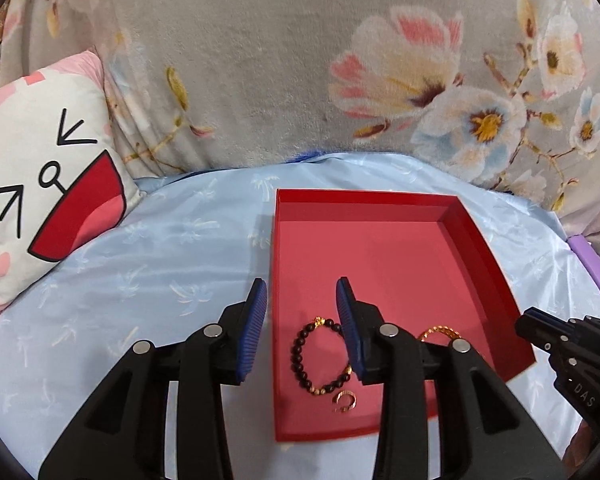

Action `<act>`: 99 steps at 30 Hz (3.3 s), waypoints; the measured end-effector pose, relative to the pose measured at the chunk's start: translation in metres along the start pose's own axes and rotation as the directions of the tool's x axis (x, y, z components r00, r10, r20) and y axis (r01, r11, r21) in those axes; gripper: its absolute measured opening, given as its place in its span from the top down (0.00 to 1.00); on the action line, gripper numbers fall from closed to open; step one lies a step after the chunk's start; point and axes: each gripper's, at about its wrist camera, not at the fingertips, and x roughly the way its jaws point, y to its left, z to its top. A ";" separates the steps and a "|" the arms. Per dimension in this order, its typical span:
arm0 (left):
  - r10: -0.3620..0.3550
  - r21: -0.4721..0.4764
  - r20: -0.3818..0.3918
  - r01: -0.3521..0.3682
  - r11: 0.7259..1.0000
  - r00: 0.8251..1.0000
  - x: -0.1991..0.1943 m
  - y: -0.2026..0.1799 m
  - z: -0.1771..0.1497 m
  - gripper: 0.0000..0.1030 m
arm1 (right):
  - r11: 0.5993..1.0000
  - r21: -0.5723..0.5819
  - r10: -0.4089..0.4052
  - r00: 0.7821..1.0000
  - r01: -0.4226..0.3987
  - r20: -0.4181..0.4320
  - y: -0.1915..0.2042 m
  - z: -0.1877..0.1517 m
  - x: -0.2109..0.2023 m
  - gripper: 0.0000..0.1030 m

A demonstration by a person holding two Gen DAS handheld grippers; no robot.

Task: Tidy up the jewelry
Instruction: 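Lower the bracelet and bangle into the red box and open both tools, then grasp the pearl bow pendant with the right tool while the left tool grasps a gold chain necklace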

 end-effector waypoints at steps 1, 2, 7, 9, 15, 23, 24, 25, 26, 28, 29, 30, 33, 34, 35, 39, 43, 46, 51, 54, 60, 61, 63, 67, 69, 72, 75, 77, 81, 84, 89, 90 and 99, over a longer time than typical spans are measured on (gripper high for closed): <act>0.002 0.000 0.001 -0.002 1.000 1.000 -0.008 0.002 -0.002 0.66 | 1.000 -0.006 0.005 1.000 -0.005 0.000 0.001 -0.004 -0.009 0.90; 0.002 0.001 0.003 -0.002 1.000 1.000 -0.014 0.003 -0.003 0.65 | 1.000 -0.009 0.009 1.000 -0.009 0.000 0.002 -0.008 -0.016 0.90; 0.006 0.031 -0.012 -0.006 0.999 1.000 -0.048 0.005 -0.029 0.58 | 0.999 -0.037 0.009 1.000 -0.009 -0.006 0.007 -0.035 -0.048 0.81; 0.004 0.048 -0.026 -0.003 0.999 1.000 -0.059 0.005 -0.043 0.57 | 0.999 -0.049 0.007 1.000 -0.008 -0.014 0.009 -0.049 -0.060 0.81; -0.003 0.037 -0.070 0.005 0.999 0.998 -0.080 0.009 -0.088 0.51 | 1.000 -0.023 0.012 0.999 -0.013 -0.031 0.006 -0.086 -0.082 0.81; 0.001 0.006 -0.149 -0.001 1.000 0.989 -0.081 0.012 -0.137 0.51 | 0.999 0.036 0.005 0.999 -0.004 -0.048 -0.003 -0.131 -0.094 0.81; -0.005 -0.008 -0.162 0.004 1.000 0.987 -0.080 0.014 -0.142 0.52 | 0.999 0.036 0.000 0.999 0.002 -0.049 -0.003 -0.135 -0.094 0.81; -0.005 -0.016 -0.168 0.002 1.000 0.986 -0.079 0.016 -0.145 0.52 | 0.999 0.033 -0.008 0.999 0.010 -0.050 -0.002 -0.140 -0.094 0.81; -0.001 -0.019 -0.173 -0.003 1.000 0.985 -0.079 0.017 -0.148 0.52 | 0.999 0.032 -0.012 0.999 0.013 -0.051 -0.002 -0.143 -0.093 0.81; -0.001 -0.018 -0.185 -0.003 1.000 0.983 -0.078 0.018 -0.155 0.52 | 0.999 0.039 -0.005 0.998 0.007 -0.060 -0.002 -0.150 -0.091 0.81; -0.005 -0.020 -0.189 0.001 1.000 0.982 -0.078 0.018 -0.158 0.52 | 0.999 0.043 0.004 0.998 -0.001 -0.068 -0.002 -0.153 -0.089 0.81; -0.008 -0.021 -0.193 0.005 1.000 0.981 -0.078 0.018 -0.160 0.52 | 0.999 0.042 0.007 0.997 -0.003 -0.073 -0.002 -0.156 -0.088 0.81; -0.015 -0.025 -0.214 0.010 1.000 0.977 -0.075 0.017 -0.168 0.53 | 1.000 0.028 0.005 0.996 -0.002 -0.086 0.001 -0.162 -0.084 0.81; -0.017 -0.027 -0.213 0.012 1.000 0.977 -0.076 0.018 -0.169 0.53 | 1.000 0.022 0.012 0.996 -0.010 -0.090 0.003 -0.164 -0.084 0.81; -0.023 -0.034 -0.207 0.016 0.999 0.978 -0.076 0.018 -0.169 0.53 | 1.000 0.016 0.018 0.996 -0.017 -0.093 0.005 -0.165 -0.084 0.81; -0.034 -0.054 -0.208 0.024 0.998 0.978 -0.076 0.021 -0.169 0.54 | 0.998 -0.014 0.067 0.993 -0.069 -0.100 0.020 -0.170 -0.087 0.81; -0.038 -0.070 -0.203 0.024 0.997 0.978 -0.077 0.024 -0.170 0.54 | 0.986 -0.035 0.159 0.981 -0.164 -0.112 0.038 -0.175 -0.093 0.75; -0.035 -0.087 -0.199 0.018 0.996 0.979 -0.078 0.027 -0.170 0.54 | 0.980 -0.047 0.187 0.974 -0.194 -0.129 0.049 -0.179 -0.091 0.70; -0.041 -0.096 -0.196 0.022 0.995 0.980 -0.078 0.027 -0.170 0.54 | 0.979 -0.061 0.181 0.968 -0.194 -0.172 0.058 -0.186 -0.077 0.70; -0.040 -0.094 -0.197 0.022 0.995 0.980 -0.078 0.027 -0.170 0.54 | 0.981 -0.074 0.165 0.969 -0.181 -0.185 0.062 -0.188 -0.072 0.75; -0.040 -0.072 -0.201 0.026 0.997 0.979 -0.079 0.022 -0.171 0.54 | 0.982 -0.115 0.128 0.977 -0.149 -0.173 0.064 -0.190 -0.075 0.88; -0.038 -0.066 -0.202 0.025 0.997 0.979 -0.079 0.021 -0.172 0.54 | 0.982 -0.121 0.123 0.978 -0.144 -0.170 0.064 -0.190 -0.075 0.88; -0.033 -0.056 -0.205 0.022 0.998 0.978 -0.079 0.019 -0.171 0.54 | 0.982 -0.118 0.124 0.977 -0.145 -0.172 0.063 -0.190 -0.075 0.88; -0.014 -0.028 -0.212 0.008 1.000 0.977 -0.077 0.014 -0.171 0.54 | 0.983 -0.107 0.131 0.976 -0.151 -0.176 0.061 -0.190 -0.074 0.88; -0.008 -0.005 -0.215 0.007 1.000 0.976 -0.077 0.010 -0.171 0.54 | 0.983 -0.106 0.131 0.976 -0.151 -0.176 0.062 -0.190 -0.074 0.88; 0.013 0.047 -0.223 -0.002 0.999 0.975 -0.075 0.000 -0.172 0.54 | 0.983 -0.101 0.134 0.975 -0.154 -0.178 0.061 -0.190 -0.074 0.88; 0.021 0.088 -0.222 -0.002 0.996 0.975 -0.074 -0.007 -0.172 0.61 | 0.983 -0.096 0.138 0.974 -0.157 -0.179 0.060 -0.190 -0.074 0.88; 0.016 0.099 -0.221 0.006 0.995 0.975 -0.074 -0.009 -0.172 0.69 | 0.983 -0.096 0.139 0.974 -0.158 -0.179 0.060 -0.190 -0.074 0.88; -0.022 0.086 -0.222 0.042 0.995 0.975 -0.074 -0.009 -0.173 0.82 | 0.983 -0.094 0.139 0.974 -0.158 -0.179 0.059 -0.190 -0.073 0.88; -0.071 0.047 -0.225 0.084 0.995 0.972 -0.076 -0.006 -0.174 0.96 | 0.983 -0.092 0.139 0.974 -0.157 -0.179 0.059 -0.190 -0.073 0.87; -0.184 -0.055 -0.233 0.176 0.983 0.955 -0.076 0.005 -0.173 0.97 | 0.985 -0.081 0.137 0.975 -0.153 -0.176 0.056 -0.190 -0.074 0.88; -0.208 -0.080 -0.229 0.194 0.978 0.951 -0.077 0.007 -0.172 0.97 | 0.985 -0.079 0.137 0.975 -0.152 -0.175 0.056 -0.189 -0.074 0.88; -0.255 -0.084 -0.113 0.246 0.966 0.960 -0.114 0.009 -0.147 0.97 | 0.985 -0.071 0.143 0.978 -0.155 -0.150 0.052 -0.186 -0.080 0.88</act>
